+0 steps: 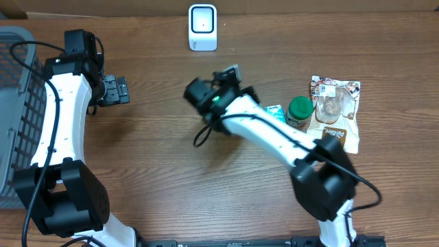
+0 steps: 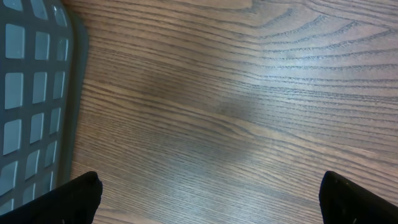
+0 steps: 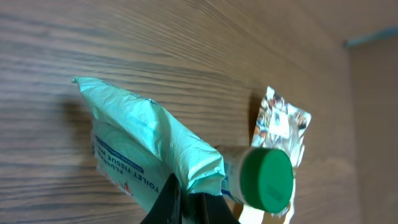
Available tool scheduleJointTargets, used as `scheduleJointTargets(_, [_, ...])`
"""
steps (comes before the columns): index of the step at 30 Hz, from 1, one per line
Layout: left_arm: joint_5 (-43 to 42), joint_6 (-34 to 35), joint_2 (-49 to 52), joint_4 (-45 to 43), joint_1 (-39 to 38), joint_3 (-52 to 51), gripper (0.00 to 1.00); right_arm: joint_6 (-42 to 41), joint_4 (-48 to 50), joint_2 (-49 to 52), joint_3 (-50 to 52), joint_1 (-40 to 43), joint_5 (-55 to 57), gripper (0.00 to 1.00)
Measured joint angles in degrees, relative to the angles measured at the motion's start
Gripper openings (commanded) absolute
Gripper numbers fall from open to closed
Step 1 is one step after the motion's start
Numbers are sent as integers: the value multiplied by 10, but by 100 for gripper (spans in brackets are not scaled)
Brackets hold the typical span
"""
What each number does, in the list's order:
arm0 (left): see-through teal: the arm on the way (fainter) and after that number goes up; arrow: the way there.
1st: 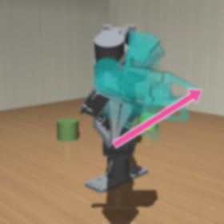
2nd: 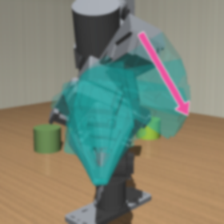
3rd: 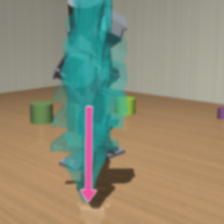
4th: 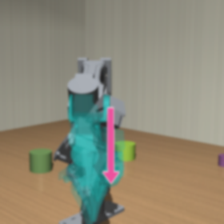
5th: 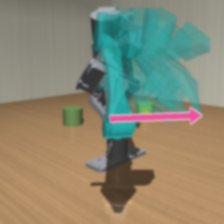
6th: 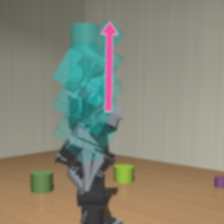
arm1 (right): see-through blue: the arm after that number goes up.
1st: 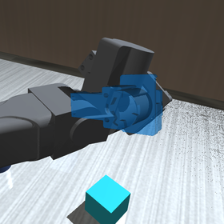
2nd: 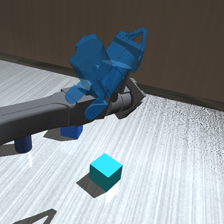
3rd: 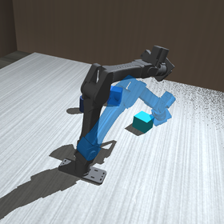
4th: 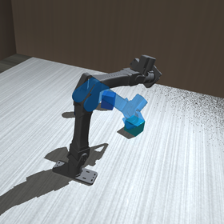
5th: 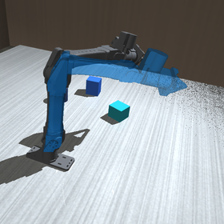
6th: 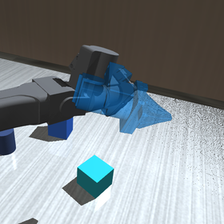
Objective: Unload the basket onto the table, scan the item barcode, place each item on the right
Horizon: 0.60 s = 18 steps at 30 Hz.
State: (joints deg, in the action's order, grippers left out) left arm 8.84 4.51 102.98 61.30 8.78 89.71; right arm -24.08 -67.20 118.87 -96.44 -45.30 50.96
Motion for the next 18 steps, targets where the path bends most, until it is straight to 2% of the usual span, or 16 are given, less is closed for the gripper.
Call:
scheduleJointTargets(7, [0, 0, 0, 0, 0, 0, 100, 38, 21, 55, 0, -59, 52, 6])
scheduleJointTargets(9, [0, 0, 0, 0, 0, 0, 100, 44, 33, 55, 0, -83, 51, 25])
scheduleJointTargets(10, [0, 0, 0, 0, 0, 0, 99, 46, 35, 55, 0, -94, 48, 50])
scheduleJointTargets(11, [0, 0, 0, 0, 0, 0, 99, 57, 35, 55, 0, -108, 38, 65])
scheduleJointTargets(12, [0, 0, 0, 0, 0, 0, 100, 62, 35, 55, 0, -123, 24, 72])
scheduleJointTargets(15, [0, 0, 0, 0, 0, 0, 100, 81, 42, 55, 0, -166, -40, 76])
scheduleJointTargets(18, [0, 0, 0, 0, 0, 0, 100, 89, 26, 55, -17, -169, -138, 70])
